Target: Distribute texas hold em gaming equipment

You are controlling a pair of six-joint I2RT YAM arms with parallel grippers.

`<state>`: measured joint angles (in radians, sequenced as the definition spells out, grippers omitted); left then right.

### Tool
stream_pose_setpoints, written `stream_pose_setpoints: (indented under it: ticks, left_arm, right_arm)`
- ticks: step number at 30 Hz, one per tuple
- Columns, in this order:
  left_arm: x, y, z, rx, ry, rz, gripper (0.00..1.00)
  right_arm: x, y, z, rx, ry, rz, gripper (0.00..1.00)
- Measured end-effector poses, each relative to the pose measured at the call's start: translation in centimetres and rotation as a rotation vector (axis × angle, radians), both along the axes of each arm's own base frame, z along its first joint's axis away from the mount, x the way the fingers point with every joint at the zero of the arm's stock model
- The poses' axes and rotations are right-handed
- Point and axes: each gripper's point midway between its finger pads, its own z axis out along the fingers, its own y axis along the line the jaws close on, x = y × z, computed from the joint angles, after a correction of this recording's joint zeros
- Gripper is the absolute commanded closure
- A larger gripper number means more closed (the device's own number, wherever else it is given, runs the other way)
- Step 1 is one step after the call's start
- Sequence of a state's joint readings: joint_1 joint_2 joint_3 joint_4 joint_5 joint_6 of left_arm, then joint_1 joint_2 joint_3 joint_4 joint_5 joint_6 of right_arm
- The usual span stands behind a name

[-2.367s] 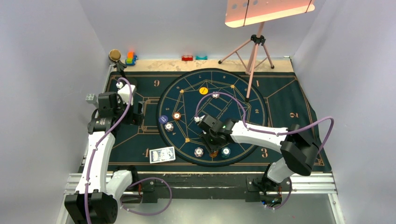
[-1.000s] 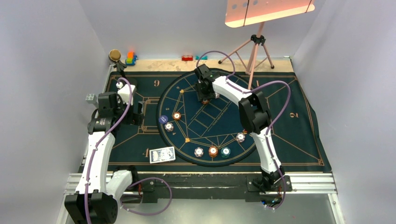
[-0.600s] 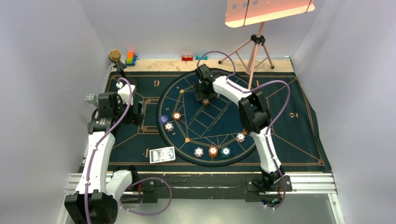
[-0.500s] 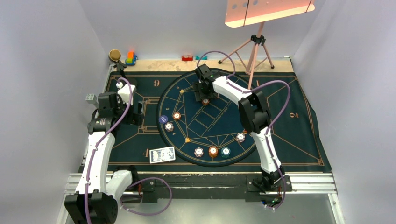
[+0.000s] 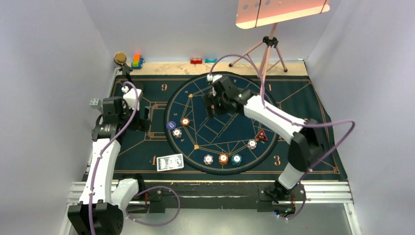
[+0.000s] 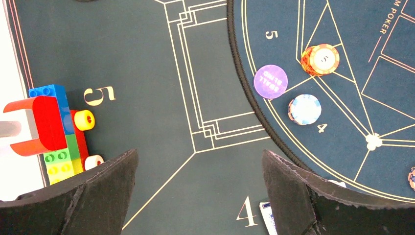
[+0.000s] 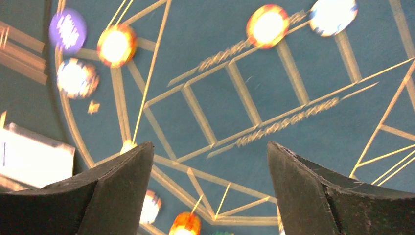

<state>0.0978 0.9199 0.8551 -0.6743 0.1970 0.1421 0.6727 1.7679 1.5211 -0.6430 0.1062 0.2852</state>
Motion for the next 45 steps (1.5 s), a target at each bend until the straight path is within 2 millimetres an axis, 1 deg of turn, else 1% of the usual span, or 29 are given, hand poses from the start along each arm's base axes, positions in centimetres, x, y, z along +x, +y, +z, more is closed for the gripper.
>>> stream_pose_setpoints:
  ticks: [1,3,5,6,8,10,11,13,16,21,26,35,39,43,45]
  left_arm:
    - [0.0,0.0,0.0,0.000,0.000,0.000,0.00]
    - [0.0,0.0,0.0,0.000,0.000,0.000,0.00]
    - [0.0,0.0,0.0,0.000,0.000,-0.001,0.00]
    - [0.0,0.0,0.0,0.000,0.001,-0.001,0.00]
    - [0.0,0.0,0.0,0.000,0.001,-0.001,0.00]
    - [-0.1,0.0,-0.1,0.000,0.001,-0.001,0.00]
    - [-0.1,0.0,-0.1,0.000,0.000,-0.001,0.00]
    - [-0.1,0.0,0.0,0.000,-0.001,-0.001,0.00]
    - [-0.1,0.0,0.0,0.000,-0.002,-0.001,0.00]
    - [-0.1,0.0,0.0,0.000,-0.002,-0.001,0.00]
    - [-0.1,0.0,0.0,0.001,-0.003,-0.001,0.00]
    - [-0.1,0.0,0.0,0.001,-0.002,-0.001,0.00]
    - [-0.1,0.0,0.0,0.005,-0.004,-0.005,0.00]
    - [-0.1,0.0,0.0,0.006,-0.004,-0.005,0.00]
    - [-0.1,0.0,0.0,0.006,-0.004,-0.006,0.00]
  right_arm:
    - [-1.9,0.3,0.4,0.007,-0.009,0.037,0.08]
    - [-5.9,0.9,0.1,0.004,-0.008,0.117,0.07]
    - [-9.4,1.3,-1.4,-0.014,0.021,0.189,0.06]
    - [-11.4,1.2,-2.7,-0.035,0.052,0.229,0.05]
    - [-13.8,0.5,-4.8,-0.076,0.102,0.269,0.04]
    - [-15.7,-0.4,-6.9,-0.117,0.157,0.293,0.04]
    - [-16.1,-0.8,-7.4,-0.128,0.172,0.299,0.04]
    - [-16.9,-1.2,-8.2,-0.147,0.190,0.312,0.04]
    - [-17.4,-1.1,-8.4,-0.154,0.198,0.329,0.04]
    - [-18.0,-0.6,-8.6,-0.148,0.208,0.358,0.12]
    - [-18.5,-1.0,-9.4,-0.171,0.230,0.364,0.19]
    - [-19.2,-2.2,-10.4,-0.203,0.263,0.365,0.25]
    - [-19.3,-2.1,-10.5,-0.201,0.267,0.367,0.29]
    - [-19.5,-2.2,-11.2,-0.214,0.288,0.368,0.30]
    - [-19.6,-2.3,-11.5,-0.219,0.299,0.370,0.33]
